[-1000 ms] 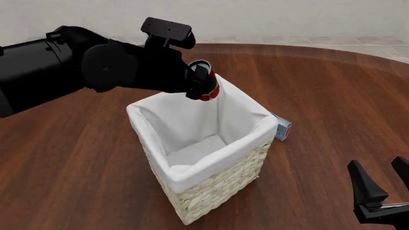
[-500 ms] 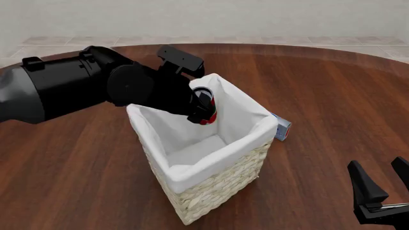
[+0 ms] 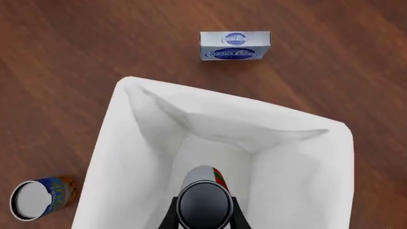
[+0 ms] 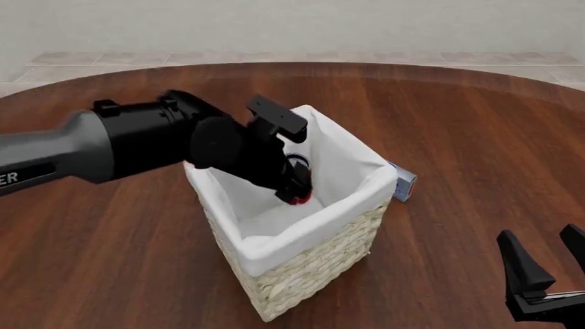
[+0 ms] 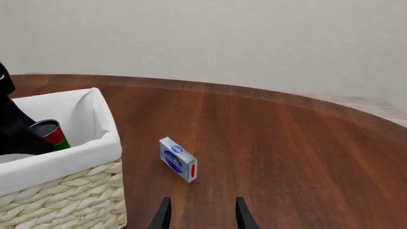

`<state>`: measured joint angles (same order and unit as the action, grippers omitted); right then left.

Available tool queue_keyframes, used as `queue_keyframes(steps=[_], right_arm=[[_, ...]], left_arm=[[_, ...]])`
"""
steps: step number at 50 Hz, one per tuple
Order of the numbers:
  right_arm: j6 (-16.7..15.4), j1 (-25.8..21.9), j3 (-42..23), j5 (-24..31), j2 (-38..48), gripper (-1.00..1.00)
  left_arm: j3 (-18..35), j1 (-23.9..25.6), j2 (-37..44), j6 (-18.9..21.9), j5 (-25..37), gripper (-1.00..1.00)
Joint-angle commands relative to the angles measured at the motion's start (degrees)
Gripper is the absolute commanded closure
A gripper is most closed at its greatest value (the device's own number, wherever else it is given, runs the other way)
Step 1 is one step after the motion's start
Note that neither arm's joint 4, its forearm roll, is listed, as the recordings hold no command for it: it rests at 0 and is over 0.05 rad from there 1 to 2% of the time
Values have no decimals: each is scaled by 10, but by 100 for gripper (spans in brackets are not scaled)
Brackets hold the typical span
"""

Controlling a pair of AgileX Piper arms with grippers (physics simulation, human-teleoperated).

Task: Pick up the tomato sauce, and put it in the basket.

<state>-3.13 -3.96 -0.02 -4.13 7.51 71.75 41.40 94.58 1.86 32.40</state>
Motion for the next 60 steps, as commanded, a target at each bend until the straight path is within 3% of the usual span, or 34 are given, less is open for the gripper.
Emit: queue_keyframes(steps=[1, 8, 9, 33, 60], right_arm=[[-3, -1, 0, -3, 4, -100], [-4, -2, 0, -6, 8, -100], [-4, -2, 0, -6, 8, -100], [-3, -5, 0, -3, 3, -100], [-12, -13, 0, -3, 5, -100]], left_arm=[[12, 1, 26, 18, 6, 100], [19, 0, 35, 14, 9, 100], [22, -5, 37, 18, 9, -100], [34, -15, 35, 27, 15, -100], [121, -41, 12, 74, 81, -100]])
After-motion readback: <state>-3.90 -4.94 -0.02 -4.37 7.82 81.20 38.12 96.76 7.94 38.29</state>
